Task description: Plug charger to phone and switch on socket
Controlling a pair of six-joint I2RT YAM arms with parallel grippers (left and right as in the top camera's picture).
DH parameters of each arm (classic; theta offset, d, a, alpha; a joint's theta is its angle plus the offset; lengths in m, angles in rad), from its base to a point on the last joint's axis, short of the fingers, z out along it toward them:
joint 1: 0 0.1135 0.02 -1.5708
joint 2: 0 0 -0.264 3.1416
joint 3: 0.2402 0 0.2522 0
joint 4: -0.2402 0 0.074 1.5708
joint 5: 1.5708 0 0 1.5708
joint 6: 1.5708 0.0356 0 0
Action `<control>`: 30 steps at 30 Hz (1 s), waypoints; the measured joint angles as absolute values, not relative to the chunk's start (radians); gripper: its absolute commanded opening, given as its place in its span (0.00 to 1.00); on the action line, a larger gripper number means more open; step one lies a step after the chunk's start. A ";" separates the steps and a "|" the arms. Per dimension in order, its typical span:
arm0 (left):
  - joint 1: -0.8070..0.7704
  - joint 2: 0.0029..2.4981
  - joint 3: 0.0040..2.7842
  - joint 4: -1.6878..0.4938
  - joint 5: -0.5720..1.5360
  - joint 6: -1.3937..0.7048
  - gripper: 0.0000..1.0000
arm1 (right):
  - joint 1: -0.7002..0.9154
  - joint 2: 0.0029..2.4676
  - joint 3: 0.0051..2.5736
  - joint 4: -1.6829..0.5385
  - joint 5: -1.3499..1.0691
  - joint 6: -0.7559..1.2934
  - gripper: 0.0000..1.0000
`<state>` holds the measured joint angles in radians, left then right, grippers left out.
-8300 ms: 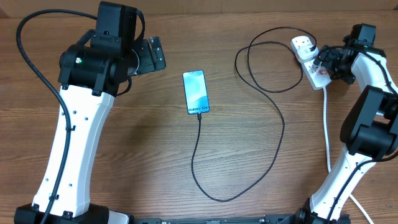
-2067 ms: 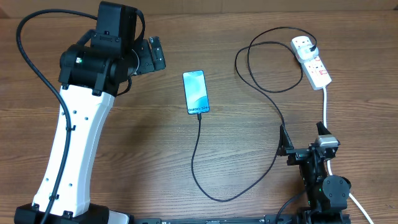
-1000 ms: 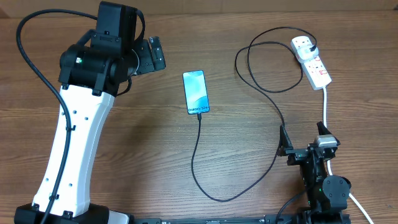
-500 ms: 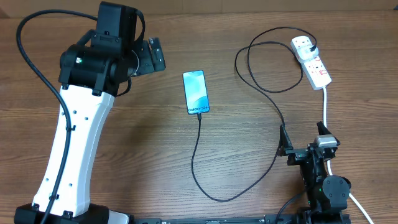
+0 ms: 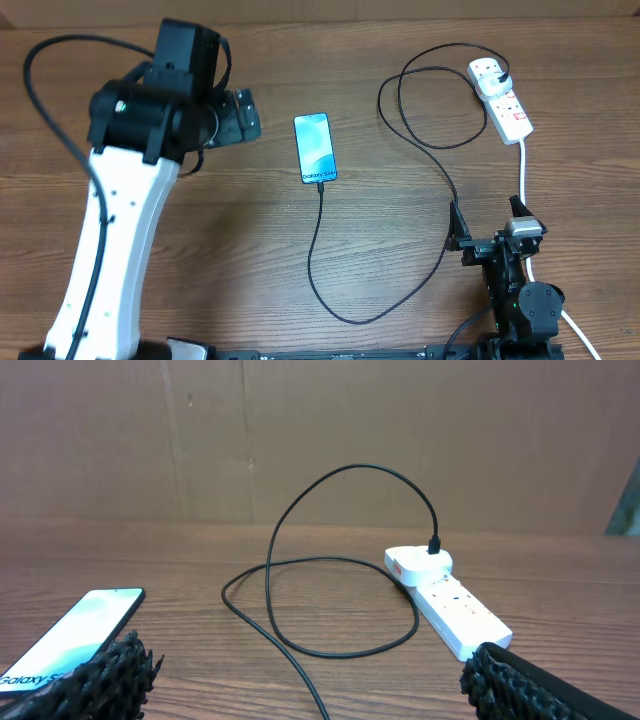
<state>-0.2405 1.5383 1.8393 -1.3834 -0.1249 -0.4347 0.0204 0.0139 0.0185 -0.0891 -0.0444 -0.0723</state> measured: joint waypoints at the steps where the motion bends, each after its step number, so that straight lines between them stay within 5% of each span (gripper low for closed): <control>1: -0.241 1.517 1.827 -1.381 -0.125 -0.435 1.00 | 0.020 0.014 0.019 -0.089 -0.044 -0.072 1.00; 30: -0.241 0.692 0.789 -0.797 -0.170 -0.435 1.00 | 0.020 0.014 0.019 -0.089 -0.045 -0.072 1.00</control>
